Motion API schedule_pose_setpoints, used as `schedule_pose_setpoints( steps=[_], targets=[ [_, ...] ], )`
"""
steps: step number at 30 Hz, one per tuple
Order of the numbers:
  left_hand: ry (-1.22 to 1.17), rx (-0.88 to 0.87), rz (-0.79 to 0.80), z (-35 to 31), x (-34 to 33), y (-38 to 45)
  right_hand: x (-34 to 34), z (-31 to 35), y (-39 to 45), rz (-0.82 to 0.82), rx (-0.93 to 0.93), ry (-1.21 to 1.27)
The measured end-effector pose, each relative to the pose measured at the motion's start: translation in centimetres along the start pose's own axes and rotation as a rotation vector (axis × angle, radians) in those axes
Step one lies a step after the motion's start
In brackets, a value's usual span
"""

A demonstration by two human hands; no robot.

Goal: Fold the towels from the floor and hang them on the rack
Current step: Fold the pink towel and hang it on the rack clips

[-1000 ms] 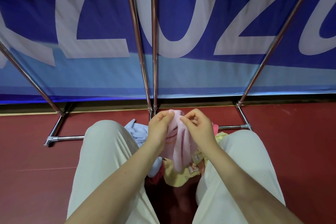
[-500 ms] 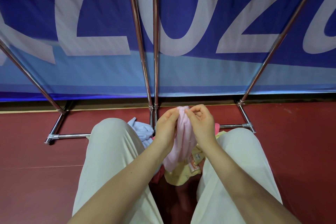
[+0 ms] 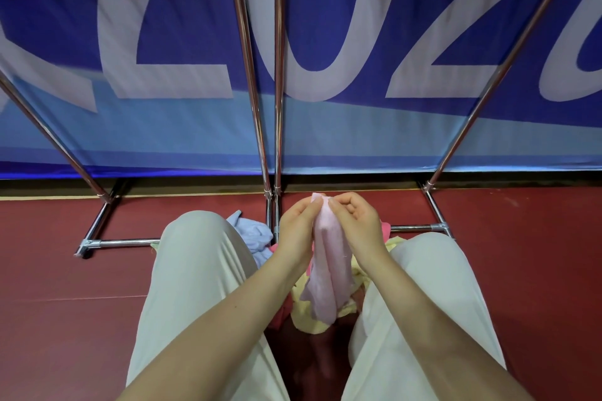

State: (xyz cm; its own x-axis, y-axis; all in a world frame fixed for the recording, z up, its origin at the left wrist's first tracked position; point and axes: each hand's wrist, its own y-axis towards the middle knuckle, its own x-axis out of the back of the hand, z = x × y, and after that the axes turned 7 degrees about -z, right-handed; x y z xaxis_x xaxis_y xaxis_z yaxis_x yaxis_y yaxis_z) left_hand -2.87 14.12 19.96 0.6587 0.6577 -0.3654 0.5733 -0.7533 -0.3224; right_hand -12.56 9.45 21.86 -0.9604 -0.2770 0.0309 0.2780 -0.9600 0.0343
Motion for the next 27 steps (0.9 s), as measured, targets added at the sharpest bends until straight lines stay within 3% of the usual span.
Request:
schedule_pose_setpoints(
  steps=[5,17,27],
  targets=[
    [0.035,-0.076,-0.013,-1.5,0.5,-0.4,0.3,-0.3,0.0,0.101,0.014,-0.014],
    [0.101,-0.262,-0.142,-5.1,5.3,0.1,3.3,-3.9,-1.2,0.333,0.088,-0.379],
    [0.150,-0.378,-0.332,-7.4,9.8,0.3,5.1,-7.2,-2.0,0.449,0.107,-0.628]
  ],
)
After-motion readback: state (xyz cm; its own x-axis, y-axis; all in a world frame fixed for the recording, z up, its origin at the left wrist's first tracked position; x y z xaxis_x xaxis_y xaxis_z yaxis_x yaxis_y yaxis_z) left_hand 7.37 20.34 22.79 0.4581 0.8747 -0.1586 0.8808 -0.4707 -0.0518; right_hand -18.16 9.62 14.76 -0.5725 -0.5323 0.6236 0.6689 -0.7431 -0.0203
